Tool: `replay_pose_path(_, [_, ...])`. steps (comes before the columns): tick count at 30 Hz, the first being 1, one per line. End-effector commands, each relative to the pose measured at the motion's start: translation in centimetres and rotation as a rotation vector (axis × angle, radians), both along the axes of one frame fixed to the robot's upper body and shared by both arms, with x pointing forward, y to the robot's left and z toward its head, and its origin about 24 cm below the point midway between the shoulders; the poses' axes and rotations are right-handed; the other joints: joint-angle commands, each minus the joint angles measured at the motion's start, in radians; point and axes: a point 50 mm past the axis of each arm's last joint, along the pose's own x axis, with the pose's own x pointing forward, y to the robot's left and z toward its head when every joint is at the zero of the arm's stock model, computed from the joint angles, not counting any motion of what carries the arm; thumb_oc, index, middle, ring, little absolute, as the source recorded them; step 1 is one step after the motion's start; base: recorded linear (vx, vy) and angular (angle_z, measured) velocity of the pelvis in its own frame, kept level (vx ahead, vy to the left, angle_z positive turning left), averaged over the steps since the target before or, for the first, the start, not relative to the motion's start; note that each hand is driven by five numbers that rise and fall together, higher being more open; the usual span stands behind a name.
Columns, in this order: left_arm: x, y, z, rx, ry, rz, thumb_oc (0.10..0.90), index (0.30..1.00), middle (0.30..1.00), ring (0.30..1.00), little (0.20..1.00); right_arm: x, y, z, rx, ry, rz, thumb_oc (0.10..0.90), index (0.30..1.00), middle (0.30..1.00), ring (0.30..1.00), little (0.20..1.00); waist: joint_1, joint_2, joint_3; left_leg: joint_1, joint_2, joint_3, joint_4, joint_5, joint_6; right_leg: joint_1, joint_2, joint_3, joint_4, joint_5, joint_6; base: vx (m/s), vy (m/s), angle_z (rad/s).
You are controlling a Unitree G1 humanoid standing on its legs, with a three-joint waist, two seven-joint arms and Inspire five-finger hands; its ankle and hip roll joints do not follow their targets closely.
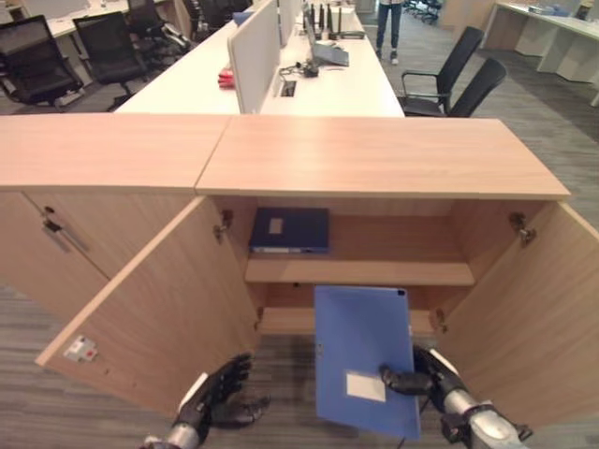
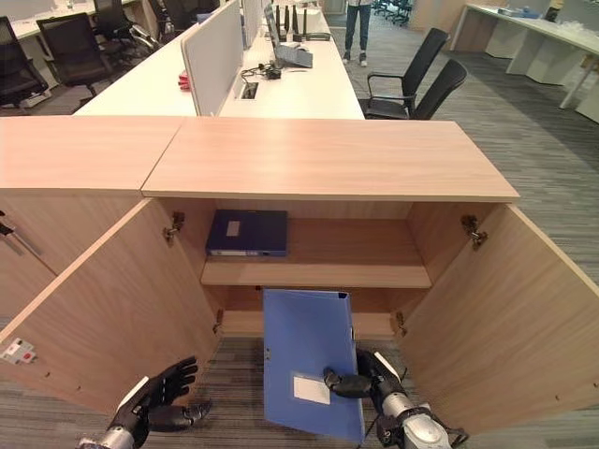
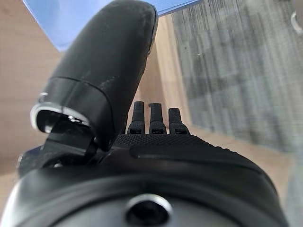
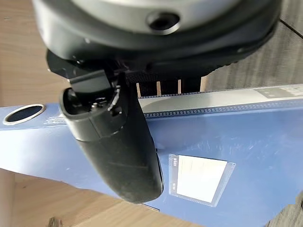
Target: Put the empty folder in the office cabinet
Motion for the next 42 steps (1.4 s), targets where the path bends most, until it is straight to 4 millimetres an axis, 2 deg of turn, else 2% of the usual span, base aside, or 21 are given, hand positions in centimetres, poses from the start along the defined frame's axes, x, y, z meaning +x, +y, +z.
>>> replay_pose_path(1, [3.8, 1.2, 2.9, 0.104, -0.181, -0.014, 0.8, 0.9, 0.9, 0.9, 0.9, 4.9, 0.2, 4.1, 0.129, -0.258, -0.085, 0.4, 0.3, 0.3, 0.3, 0.3, 0.009, -0.021, 0.012, -0.012, 0.026, -0.048, -0.007, -0.03, -0.052, 0.025, -0.003, -0.02, 0.028, -0.074, 0.022, 0.03, -0.108, 0.19])
replay_pose_path(3, [3.5, 1.2, 2.1, 0.099, -0.145, 0.022, 0.8, 0.9, 0.9, 0.9, 0.9, 5.0, 0.2, 3.8, 0.146, -0.242, -0.124, 0.4, 0.3, 0.3, 0.3, 0.3, 0.015, -0.019, 0.025, -0.014, 0.039, -0.06, -0.007, -0.025, -0.055, 0.011, -0.001, -0.018, 0.061, -0.097, 0.013, 0.01, -0.12, 0.14])
replay_pose_path(4, [3.7, 1.5, 1.8, 0.112, -0.136, 0.059, 0.8, 0.9, 0.9, 0.9, 0.9, 5.5, 0.2, 3.7, 0.17, -0.235, -0.169, 0.4, 0.3, 0.3, 0.3, 0.3, 0.028, -0.02, 0.058, -0.04, 0.053, -0.071, 0.048, -0.007, -0.062, 0.002, 0.0, -0.01, 0.092, -0.131, -0.009, -0.02, -0.109, 0.07])
replay_pose_path(6, [4.0, 1.5, 1.8, 0.117, -0.138, 0.071, 0.8, 0.9, 0.9, 0.9, 0.9, 5.7, 0.1, 3.7, 0.179, -0.232, -0.189, 0.4, 0.3, 0.3, 0.3, 0.3, 0.035, -0.022, 0.074, -0.075, 0.063, -0.088, 0.12, -0.007, -0.068, 0.003, -0.001, -0.012, 0.097, -0.142, -0.021, -0.01, -0.102, 0.01])
replay_pose_path(7, [4.0, 1.5, 1.6, 0.118, -0.129, 0.088, 0.8, 0.9, 0.9, 0.9, 0.9, 5.9, -0.1, 3.8, 0.187, -0.236, -0.212, 0.4, 0.3, 0.3, 0.3, 0.3, 0.058, -0.021, 0.087, -0.113, 0.057, -0.135, 0.177, 0.016, -0.073, 0.016, 0.001, -0.025, 0.094, -0.159, -0.029, 0.01, -0.076, 0.03])
replay_pose_path(9, [4.0, 1.4, 1.4, 0.116, -0.124, 0.094, 0.8, 0.9, 0.9, 0.9, 0.9, 5.8, -0.2, 3.7, 0.191, -0.23, -0.225, 0.4, 0.3, 0.3, 0.3, 0.3, 0.064, -0.021, 0.088, -0.146, 0.043, -0.164, 0.181, 0.022, -0.071, 0.025, -0.003, -0.038, 0.085, -0.166, -0.028, 0.05, -0.009, 0.07])
replay_pose_path(12, [3.4, 1.3, 1.0, 0.109, -0.096, 0.108, 0.8, 0.9, 0.9, 0.9, 0.9, 5.3, -0.5, 3.3, 0.225, -0.213, -0.279, 0.4, 0.3, 0.3, 0.3, 0.3, 0.077, -0.022, 0.069, -0.22, 0.008, -0.181, 0.115, 0.034, -0.063, 0.044, -0.014, -0.055, 0.067, -0.169, -0.01, 0.13, 0.072, 0.39])
replay_pose_path(14, [3.2, 1.3, 0.6, 0.102, -0.08, 0.13, 0.8, 0.9, 0.9, 0.9, 0.9, 5.2, -0.6, 3.1, 0.24, -0.21, -0.308, 0.4, 0.3, 0.3, 0.3, 0.3, 0.085, -0.01, 0.064, -0.254, -0.002, -0.179, 0.042, 0.087, -0.07, 0.06, -0.015, -0.053, 0.06, -0.172, -0.001, 0.16, 0.156, 0.2])
replay_pose_path(17, [2.9, 1.2, 0.3, 0.099, -0.067, 0.161, 0.8, 0.9, 0.9, 0.9, 0.9, 5.0, -0.4, 2.8, 0.286, -0.201, -0.358, 0.4, 0.3, 0.3, 0.3, 0.3, 0.101, 0.004, 0.06, -0.303, -0.018, -0.183, -0.007, 0.099, -0.083, 0.091, -0.017, -0.034, 0.053, -0.185, 0.009, 0.14, 0.142, -0.01])
replay_pose_path(18, [2.9, 1.2, 0.3, 0.099, -0.067, 0.161, 0.8, 0.9, 0.9, 0.9, 0.9, 5.0, -0.4, 2.8, 0.287, -0.201, -0.359, 0.4, 0.3, 0.3, 0.3, 0.3, 0.102, 0.004, 0.059, -0.303, -0.018, -0.182, -0.007, 0.099, -0.083, 0.091, -0.017, -0.033, 0.053, -0.185, 0.009, 0.21, 0.237, -0.29])
replay_pose_path(21, [2.2, 1.3, -0.4, 0.113, -0.021, 0.167, 0.8, 0.9, 0.9, 0.9, 0.9, 4.2, 0.0, 2.2, 0.362, -0.188, -0.435, 0.4, 0.3, 0.3, 0.3, 0.3, 0.084, 0.023, 0.035, -0.281, 0.025, -0.088, -0.007, 0.107, -0.073, 0.105, -0.025, -0.014, 0.042, -0.179, 0.024, 0.24, 0.267, -0.25])
replay_pose_path(25, [1.1, 1.8, -1.2, 0.14, 0.037, 0.172, 0.8, 0.9, 0.9, 0.9, 0.9, 4.0, 0.6, 2.2, 0.43, -0.192, -0.477, 0.4, 0.3, 0.3, 0.3, 0.3, 0.08, 0.013, 0.015, -0.255, -0.008, -0.039, -0.006, 0.084, -0.031, 0.116, -0.084, -0.016, 0.036, -0.171, 0.06, 0.25, 0.303, 0.0])
replay_pose_path(29, [-0.1, 3.1, -2.9, 0.276, 0.161, 0.162, 0.8, 0.9, 0.9, 0.9, 0.9, 5.3, 1.5, 3.8, 0.518, -0.269, -0.471, 0.4, 0.3, 0.3, 0.3, 0.3, 0.09, -0.004, 0.03, -0.273, -0.061, 0.002, 0.04, 0.01, 0.026, 0.056, -0.19, -0.011, 0.126, -0.128, 0.107, 0.12, 0.339, -0.13])
replay_pose_path(30, [-1.3, 3.7, -4.1, 0.35, 0.256, 0.158, 0.8, 0.9, 0.9, 0.9, 0.9, 6.5, 2.0, 5.2, 0.545, -0.326, -0.435, 0.4, 0.3, 0.3, 0.3, 0.3, 0.083, 0.001, 0.059, -0.266, -0.081, 0.017, 0.039, -0.021, 0.058, -0.029, -0.252, -0.001, 0.257, -0.089, 0.11, 0.02, 0.343, -0.55])
replay_pose_path(32, [-2.2, 3.7, -4.9, 0.357, 0.319, 0.163, 0.8, 0.9, 0.9, 0.9, 0.9, 7.2, 2.4, 6.0, 0.558, -0.356, -0.407, 0.4, 0.3, 0.3, 0.3, 0.3, 0.082, 0.002, 0.081, -0.263, -0.09, 0.03, 0.037, -0.034, 0.073, -0.082, -0.286, 0.001, 0.339, -0.069, 0.109, -0.06, 0.31, -0.51])
replay_pose_path(33, [-3.7, 4.0, -6.0, 0.376, 0.419, 0.179, 0.8, 0.9, 0.9, 0.9, 0.9, 8.5, 3.3, 7.7, 0.589, -0.414, -0.338, 0.4, 0.3, 0.3, 0.3, 0.3, 0.087, 0.002, 0.132, -0.25, -0.1, 0.065, 0.037, -0.067, 0.101, -0.179, -0.348, -0.014, 0.491, -0.053, 0.105, -0.09, 0.272, -0.28])
replay_pose_path(34, [-3.7, 4.0, -6.0, 0.376, 0.418, 0.179, 0.8, 0.9, 0.9, 0.9, 0.9, 8.5, 3.3, 7.7, 0.59, -0.414, -0.338, 0.4, 0.3, 0.3, 0.3, 0.3, 0.088, 0.0, 0.132, -0.25, -0.101, 0.066, 0.037, -0.067, 0.101, -0.182, -0.35, -0.012, 0.494, -0.054, 0.106, -0.08, 0.202, -0.44])
replay_pose_path(37, [-6.0, 4.4, -6.9, 0.399, 0.536, 0.219, 0.8, 0.9, 0.9, 0.9, 0.9, 9.8, 4.2, 9.9, 0.602, -0.488, -0.253, 0.4, 0.3, 0.3, 0.3, 0.3, 0.083, -0.009, 0.193, -0.236, -0.088, 0.102, 0.054, -0.081, 0.098, -0.238, -0.334, -0.069, 0.49, -0.061, 0.094, -0.01, -0.008, -0.24])
replay_pose_path(39, [-7.8, 4.0, -7.6, 0.385, 0.614, 0.226, 0.8, 0.9, 0.9, 0.9, 0.9, 10.9, 4.3, 11.9, 0.633, -0.568, -0.207, 0.4, 0.3, 0.3, 0.3, 0.3, 0.073, -0.006, 0.239, -0.211, -0.083, 0.107, 0.059, -0.089, 0.082, -0.308, -0.265, -0.101, 0.366, -0.026, 0.101, 0.05, -0.081, -0.2])
replay_pose_path(41, [-8.0, 3.8, -7.7, 0.378, 0.623, 0.222, 0.8, 0.9, 0.9, 0.9, 0.9, 11.0, 4.1, 12.4, 0.644, -0.596, -0.211, 0.4, 0.3, 0.3, 0.3, 0.3, 0.068, -0.007, 0.247, -0.201, -0.085, 0.106, 0.057, -0.093, 0.078, -0.329, -0.253, -0.112, 0.324, -0.003, 0.108, 0.11, -0.084, -0.32])
replay_pose_path(42, [-7.9, 3.7, -7.7, 0.376, 0.612, 0.215, 0.8, 0.9, 0.9, 0.9, 0.9, 11.1, 3.3, 13.2, 0.654, -0.645, -0.233, 0.4, 0.3, 0.3, 0.3, 0.3, 0.066, -0.006, 0.253, -0.177, -0.093, 0.093, 0.049, -0.103, 0.068, -0.342, -0.247, -0.139, 0.224, 0.043, 0.129, 0.22, -0.178, -0.1])
